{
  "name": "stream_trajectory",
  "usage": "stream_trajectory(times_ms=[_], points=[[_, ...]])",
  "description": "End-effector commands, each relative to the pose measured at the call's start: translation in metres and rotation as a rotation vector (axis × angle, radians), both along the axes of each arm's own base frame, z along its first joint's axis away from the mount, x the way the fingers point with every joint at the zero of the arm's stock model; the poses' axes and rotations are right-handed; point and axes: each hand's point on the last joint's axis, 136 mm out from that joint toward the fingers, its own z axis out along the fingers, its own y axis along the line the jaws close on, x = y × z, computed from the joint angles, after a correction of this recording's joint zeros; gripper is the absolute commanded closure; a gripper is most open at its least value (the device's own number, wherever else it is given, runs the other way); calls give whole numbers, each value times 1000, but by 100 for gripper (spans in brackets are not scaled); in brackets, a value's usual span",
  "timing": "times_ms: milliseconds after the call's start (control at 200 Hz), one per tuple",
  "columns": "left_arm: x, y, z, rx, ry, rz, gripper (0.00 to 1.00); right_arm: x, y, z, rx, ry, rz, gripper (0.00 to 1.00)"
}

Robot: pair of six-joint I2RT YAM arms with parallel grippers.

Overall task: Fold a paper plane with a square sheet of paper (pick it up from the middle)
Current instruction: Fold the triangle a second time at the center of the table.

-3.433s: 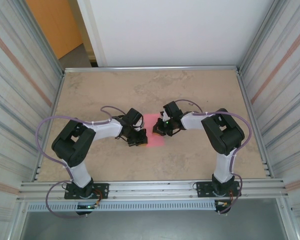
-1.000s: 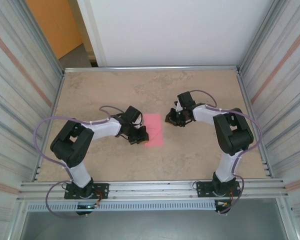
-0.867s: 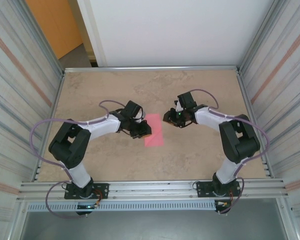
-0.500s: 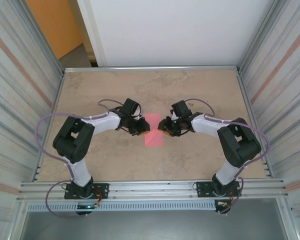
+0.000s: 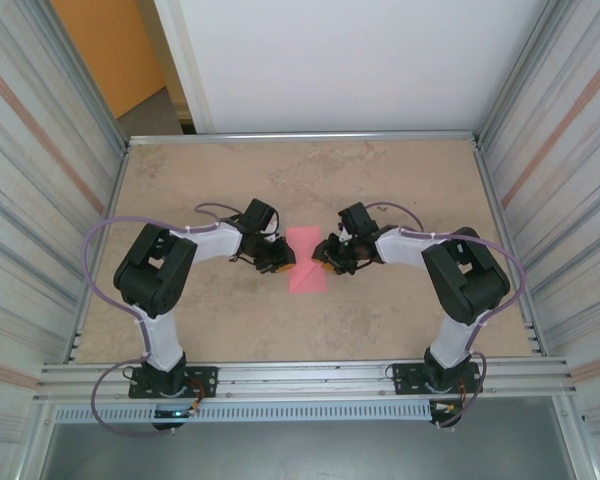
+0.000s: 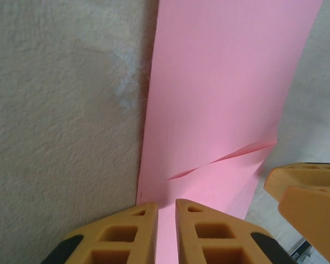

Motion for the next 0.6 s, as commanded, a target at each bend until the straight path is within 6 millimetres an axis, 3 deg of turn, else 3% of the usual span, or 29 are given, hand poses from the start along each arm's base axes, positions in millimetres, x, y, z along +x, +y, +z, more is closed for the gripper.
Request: stream_trajectory(times_ms=[0, 266, 591], points=[[-7, 13, -18, 55, 37, 26, 82, 4, 10, 4, 24, 6, -4, 67], [-8, 14, -18, 50, 38, 31, 82, 4, 13, -1, 33, 15, -1, 73], [-9, 13, -18, 44, 39, 34, 82, 4, 15, -6, 36, 31, -5, 73]])
